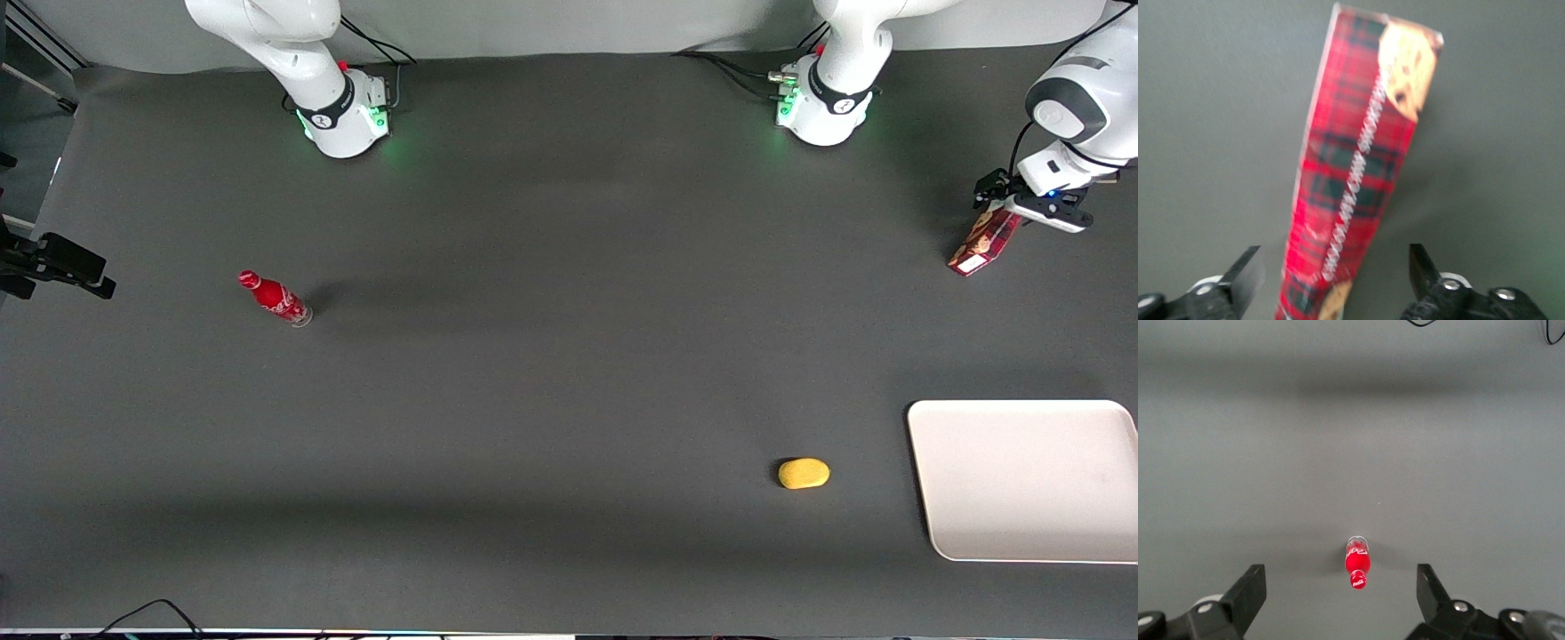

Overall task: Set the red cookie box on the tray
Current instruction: 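Carry the held cookie box toward the white tray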

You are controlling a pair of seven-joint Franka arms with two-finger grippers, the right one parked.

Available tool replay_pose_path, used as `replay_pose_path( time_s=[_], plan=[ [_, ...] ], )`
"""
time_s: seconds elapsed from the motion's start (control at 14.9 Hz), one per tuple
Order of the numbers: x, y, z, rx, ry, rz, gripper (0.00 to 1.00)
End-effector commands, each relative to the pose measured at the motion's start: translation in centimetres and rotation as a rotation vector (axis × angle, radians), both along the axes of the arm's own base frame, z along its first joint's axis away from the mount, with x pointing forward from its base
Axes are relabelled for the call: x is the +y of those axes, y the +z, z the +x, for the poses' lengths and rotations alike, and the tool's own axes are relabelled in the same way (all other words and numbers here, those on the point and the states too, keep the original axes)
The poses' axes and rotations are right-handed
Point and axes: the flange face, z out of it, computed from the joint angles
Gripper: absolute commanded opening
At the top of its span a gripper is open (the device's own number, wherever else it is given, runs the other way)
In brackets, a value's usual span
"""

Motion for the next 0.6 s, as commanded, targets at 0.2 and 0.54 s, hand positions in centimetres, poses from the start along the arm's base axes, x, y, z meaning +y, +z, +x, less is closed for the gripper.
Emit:
replay_pose_path(
  time_s=[0.2,0.54],
  plan=[
    [0.03,-0.31,1.78,-0.003,-0.021,-0.005,0.61],
    [0.28,-0.14,1.88,-0.004,-0.028,-0.007,0.04]
  ],
)
